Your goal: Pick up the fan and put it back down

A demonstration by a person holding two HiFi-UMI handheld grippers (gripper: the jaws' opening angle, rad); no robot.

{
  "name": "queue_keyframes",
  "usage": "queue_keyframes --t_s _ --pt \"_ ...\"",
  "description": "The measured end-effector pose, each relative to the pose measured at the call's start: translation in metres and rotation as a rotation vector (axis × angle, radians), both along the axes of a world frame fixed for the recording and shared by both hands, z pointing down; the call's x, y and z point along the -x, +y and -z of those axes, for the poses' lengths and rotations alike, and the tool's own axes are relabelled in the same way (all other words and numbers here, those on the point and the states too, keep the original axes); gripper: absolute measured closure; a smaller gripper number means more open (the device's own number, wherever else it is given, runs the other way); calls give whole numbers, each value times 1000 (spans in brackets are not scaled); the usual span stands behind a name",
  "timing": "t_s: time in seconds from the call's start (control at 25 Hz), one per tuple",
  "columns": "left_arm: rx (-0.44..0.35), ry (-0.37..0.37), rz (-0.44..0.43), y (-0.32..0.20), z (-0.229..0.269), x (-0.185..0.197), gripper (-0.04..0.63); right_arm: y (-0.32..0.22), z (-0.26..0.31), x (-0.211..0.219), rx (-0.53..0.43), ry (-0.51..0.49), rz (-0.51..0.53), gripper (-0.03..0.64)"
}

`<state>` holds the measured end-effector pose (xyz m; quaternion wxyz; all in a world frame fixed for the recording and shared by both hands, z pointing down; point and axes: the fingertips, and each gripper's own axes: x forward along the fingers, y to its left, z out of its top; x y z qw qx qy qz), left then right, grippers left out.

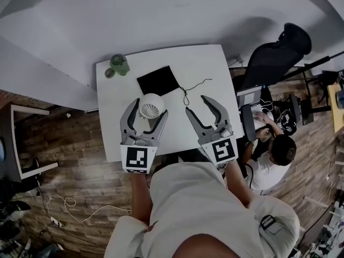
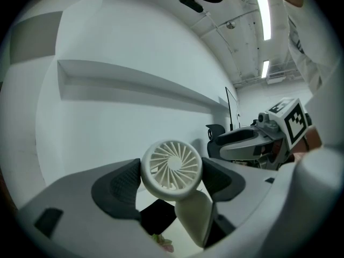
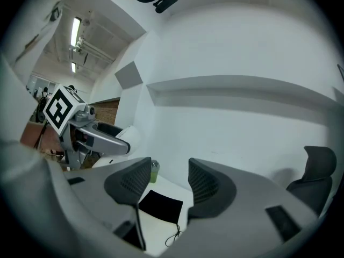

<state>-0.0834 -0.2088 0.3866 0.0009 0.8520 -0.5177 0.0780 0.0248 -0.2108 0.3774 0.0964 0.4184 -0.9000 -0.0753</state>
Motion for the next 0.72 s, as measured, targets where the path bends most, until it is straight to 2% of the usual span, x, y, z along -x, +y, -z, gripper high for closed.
queue_keyframes --t_s 0.24,0.48,0.72 --pt "94 -4 -18 -1 -45 -7 244 1 -43 -3 94 59 5 397" --pt "205 28 -40 -2 -92 -15 244 3 -86 -8 186 95 2 397" --pt "312 3 -54 2 -138 -23 244 7 -123 -12 271 120 -1 399"
